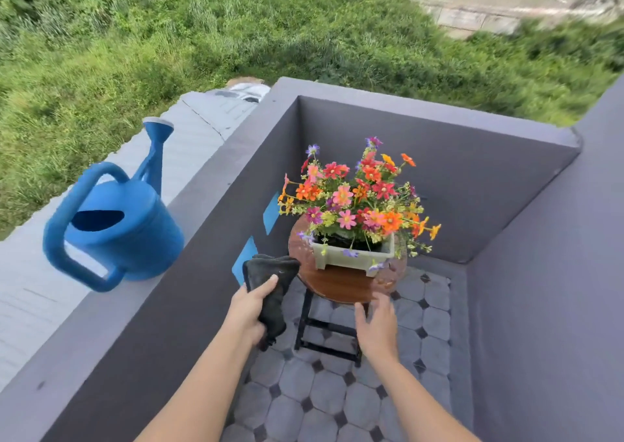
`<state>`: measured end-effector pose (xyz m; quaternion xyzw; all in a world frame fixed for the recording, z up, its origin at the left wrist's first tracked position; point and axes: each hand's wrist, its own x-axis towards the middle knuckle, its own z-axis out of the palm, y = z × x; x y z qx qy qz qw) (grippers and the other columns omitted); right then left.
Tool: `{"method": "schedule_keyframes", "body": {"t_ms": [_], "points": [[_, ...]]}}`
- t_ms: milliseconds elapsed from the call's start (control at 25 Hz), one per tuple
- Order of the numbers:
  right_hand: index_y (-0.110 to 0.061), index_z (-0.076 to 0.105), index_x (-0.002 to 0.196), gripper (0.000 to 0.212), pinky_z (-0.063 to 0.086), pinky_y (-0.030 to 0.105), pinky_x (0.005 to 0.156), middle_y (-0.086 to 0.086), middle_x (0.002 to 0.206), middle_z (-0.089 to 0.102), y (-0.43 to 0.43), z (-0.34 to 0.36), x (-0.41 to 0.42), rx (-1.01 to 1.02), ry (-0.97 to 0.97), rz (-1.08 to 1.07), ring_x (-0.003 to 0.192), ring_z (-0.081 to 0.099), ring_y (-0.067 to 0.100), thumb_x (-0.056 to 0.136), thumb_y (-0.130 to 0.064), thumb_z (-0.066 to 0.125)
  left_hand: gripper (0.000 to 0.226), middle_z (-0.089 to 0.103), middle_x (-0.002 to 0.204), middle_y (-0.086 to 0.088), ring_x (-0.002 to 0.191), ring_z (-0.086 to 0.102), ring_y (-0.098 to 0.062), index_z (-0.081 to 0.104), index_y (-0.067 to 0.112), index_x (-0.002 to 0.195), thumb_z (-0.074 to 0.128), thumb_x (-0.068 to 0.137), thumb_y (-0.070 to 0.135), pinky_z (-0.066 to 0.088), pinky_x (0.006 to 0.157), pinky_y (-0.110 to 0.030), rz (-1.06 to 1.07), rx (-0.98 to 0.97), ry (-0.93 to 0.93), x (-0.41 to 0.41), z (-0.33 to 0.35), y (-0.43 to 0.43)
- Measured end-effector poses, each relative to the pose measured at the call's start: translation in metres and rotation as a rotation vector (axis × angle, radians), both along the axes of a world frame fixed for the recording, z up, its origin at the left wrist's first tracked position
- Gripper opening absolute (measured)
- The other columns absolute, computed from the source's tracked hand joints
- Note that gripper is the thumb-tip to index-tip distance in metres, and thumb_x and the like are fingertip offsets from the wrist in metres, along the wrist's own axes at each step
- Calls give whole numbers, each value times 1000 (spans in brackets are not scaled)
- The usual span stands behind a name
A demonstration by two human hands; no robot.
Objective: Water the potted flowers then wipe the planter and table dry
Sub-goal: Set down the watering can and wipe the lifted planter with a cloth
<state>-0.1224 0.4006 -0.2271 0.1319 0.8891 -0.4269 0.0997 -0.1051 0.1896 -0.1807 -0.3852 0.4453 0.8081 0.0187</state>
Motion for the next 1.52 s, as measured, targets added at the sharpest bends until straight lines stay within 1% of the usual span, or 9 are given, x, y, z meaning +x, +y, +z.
{"method": "schedule_keyframes", "body": {"t_ms": [200,360,520,640,840,1040,1200,1360,1520], "points": [[-10,27,144,59,42,39,97,11,142,40,19,-17,-53,-47,119,-37,124,47,26,94,-25,54,21,67,114,-10,103,64,-28,59,23,108,60,91,11,52,90,-46,-82,-286,163,-55,-38,17],[-2,36,135,62,42,43,97,15,134,47,13,-45,-83,-115,140,39,122,47,30,88,-33,61,23,67,107,0,102,63,-20,61,34,103,59,92,13,52,88,-39,-277,-500,245,-77,-68,27],[4,40,128,58,41,33,86,16,120,56,7,-61,-93,-111,226,29,115,52,32,89,-34,60,34,68,112,7,103,64,-9,59,29,116,67,86,14,52,84,-26,-419,-618,284,-87,-83,25],[3,31,139,61,38,34,92,16,132,49,1,-68,-93,-63,273,17,123,45,34,94,-31,52,43,67,109,11,100,63,-4,59,24,118,75,79,22,50,82,-22,-410,-819,293,-91,-92,27],[6,31,137,58,35,37,88,23,131,43,4,-58,-98,10,267,79,120,44,38,97,-33,44,46,66,109,16,105,61,-6,56,23,122,73,80,31,49,93,-33,-356,-906,307,-98,-87,32],[-17,31,142,75,40,41,99,10,132,51,1,-31,-105,-88,329,73,121,47,27,85,-63,46,32,64,106,19,101,60,1,56,25,112,68,84,31,48,86,-24,-362,-863,352,-111,-58,22],[-43,11,147,88,37,47,105,5,140,45,-2,-23,-118,-158,332,0,130,40,26,70,-77,38,29,66,103,12,99,62,-9,59,24,106,69,82,38,53,84,-32,-374,-879,367,-123,-53,18],[-64,3,138,78,50,53,90,6,135,46,-13,-15,-128,-217,316,-94,117,53,31,71,-85,36,8,62,102,6,97,57,-13,54,41,93,55,91,33,48,93,-47,-184,-838,389,-122,-49,35],[-46,25,141,77,58,29,49,-4,130,57,-10,-10,-128,-365,314,-92,88,70,29,73,-75,45,53,46,143,8,134,40,-23,37,58,126,46,94,17,34,110,-39,-82,-992,546,-132,-30,59]]}}
